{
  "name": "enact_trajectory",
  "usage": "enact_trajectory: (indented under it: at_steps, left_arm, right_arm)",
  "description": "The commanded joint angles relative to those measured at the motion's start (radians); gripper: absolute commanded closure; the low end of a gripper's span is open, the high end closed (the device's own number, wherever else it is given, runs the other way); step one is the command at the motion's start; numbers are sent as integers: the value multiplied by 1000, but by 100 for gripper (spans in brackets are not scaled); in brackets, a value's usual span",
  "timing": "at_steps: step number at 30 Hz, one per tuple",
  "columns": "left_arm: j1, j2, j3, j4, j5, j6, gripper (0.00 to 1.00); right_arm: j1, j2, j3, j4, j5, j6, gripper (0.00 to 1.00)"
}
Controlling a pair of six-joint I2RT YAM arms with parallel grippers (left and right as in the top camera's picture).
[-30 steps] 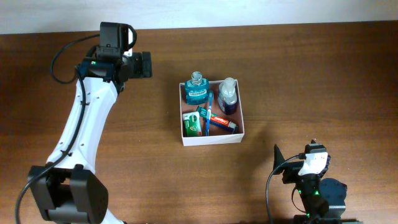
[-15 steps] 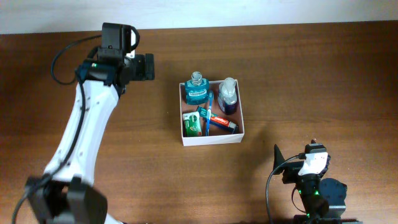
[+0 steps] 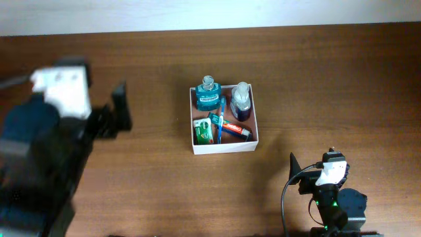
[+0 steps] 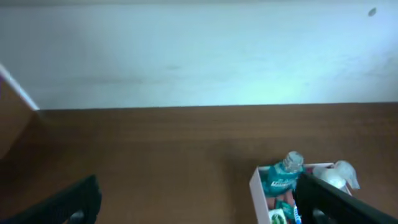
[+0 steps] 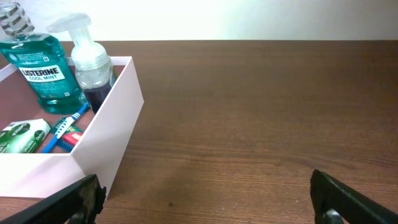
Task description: Pack container
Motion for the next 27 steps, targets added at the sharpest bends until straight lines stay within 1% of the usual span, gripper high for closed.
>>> enact_trajectory:
  at_steps: [1,4,7,10,13,15,17,23,27]
  left_arm:
    - [55,-163,-37,-45,-13,5,1]
    - [100,-292,-91,-61,-10,5,1]
    - [137,-435,-187,-58,-11,5,1]
    - [180,-572,-318,2,-10,5,1]
    - [218,-689,-475,121,-10,5,1]
    - [234,-753,-594,225,-6,4,1]
    - [246,-804,-728,363,22,4,1]
    - [250,-846,-1160,882,127,4,1]
    - [250,-846,-1397,1208,187,4,1]
  right_arm:
    - [8,-6,-11,1,9,8,2]
    - [8,-6,-11,1,9,8,2]
    - [8,-6,-11,1,9,8,2]
    - [8,-6,-11,1,9,8,2]
    - [8,-6,-11,1,9,8,2]
    - [8,-6,-11,1,9,8,2]
    - [8,-6,-11,1,9,8,2]
    - [8,-6,-11,1,9,8,2]
    - [8,-6,-11,1,9,8,2]
